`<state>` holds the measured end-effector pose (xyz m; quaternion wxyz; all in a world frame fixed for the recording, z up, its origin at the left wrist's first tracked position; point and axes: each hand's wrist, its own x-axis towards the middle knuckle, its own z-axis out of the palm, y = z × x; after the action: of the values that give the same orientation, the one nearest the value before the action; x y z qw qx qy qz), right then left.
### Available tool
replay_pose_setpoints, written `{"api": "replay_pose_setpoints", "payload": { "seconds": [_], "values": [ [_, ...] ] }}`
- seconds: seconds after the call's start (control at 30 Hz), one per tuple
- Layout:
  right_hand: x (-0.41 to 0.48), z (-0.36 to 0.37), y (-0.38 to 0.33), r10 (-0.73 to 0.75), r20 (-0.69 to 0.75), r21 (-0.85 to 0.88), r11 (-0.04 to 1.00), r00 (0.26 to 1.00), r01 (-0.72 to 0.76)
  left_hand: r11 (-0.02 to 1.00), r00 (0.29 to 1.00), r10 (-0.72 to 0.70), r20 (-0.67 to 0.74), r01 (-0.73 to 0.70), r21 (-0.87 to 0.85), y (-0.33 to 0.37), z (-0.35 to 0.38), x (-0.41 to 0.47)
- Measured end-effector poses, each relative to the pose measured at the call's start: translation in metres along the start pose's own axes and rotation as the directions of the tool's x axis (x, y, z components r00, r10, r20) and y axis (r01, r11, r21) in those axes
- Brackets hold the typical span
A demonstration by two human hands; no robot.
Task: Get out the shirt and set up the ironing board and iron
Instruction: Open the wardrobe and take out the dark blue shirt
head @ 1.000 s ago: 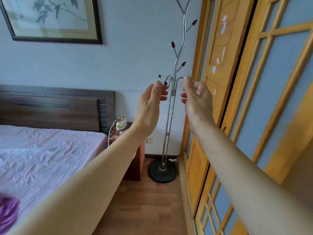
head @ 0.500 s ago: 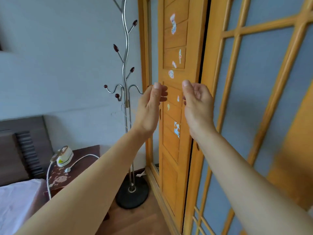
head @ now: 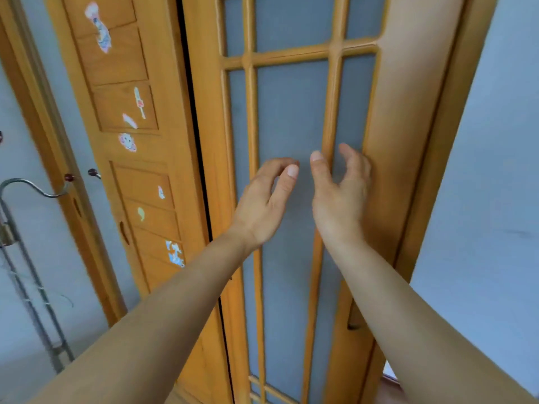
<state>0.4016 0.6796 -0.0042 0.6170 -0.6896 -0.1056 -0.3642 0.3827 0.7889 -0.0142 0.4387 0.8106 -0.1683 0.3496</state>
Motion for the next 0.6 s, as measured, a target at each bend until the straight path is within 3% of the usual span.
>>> {"api": "replay_pose_setpoints", "payload": {
  "seconds": [0.2, 0.37, 0.5, 0.6],
  "values": [
    [0.003, -0.01, 0.014, -0.091, -0.085, -0.147, 0.986, 0.992, 0.078, 0.942, 0.951, 0.277, 0.135, -0.296, 0.158, -0.017, 0.024, 0.028],
    [0.01, -0.012, 0.012, -0.151, -0.215, -0.296, 0.952, 0.965, 0.083, 0.694, 0.793, 0.498, 0.351, -0.607, 0.387, -0.032, 0.035, 0.052],
    [0.012, -0.009, 0.012, -0.104, -0.253, -0.361, 0.933, 0.962, 0.006, 0.469, 0.715, 0.585, 0.382, -0.683, 0.561, -0.048, 0.033, 0.066],
    [0.013, 0.0, 0.01, -0.081, -0.284, -0.396, 0.918, 0.955, -0.04, 0.376, 0.659, 0.643, 0.391, -0.716, 0.588, -0.056, 0.026, 0.075]
  ]
}}
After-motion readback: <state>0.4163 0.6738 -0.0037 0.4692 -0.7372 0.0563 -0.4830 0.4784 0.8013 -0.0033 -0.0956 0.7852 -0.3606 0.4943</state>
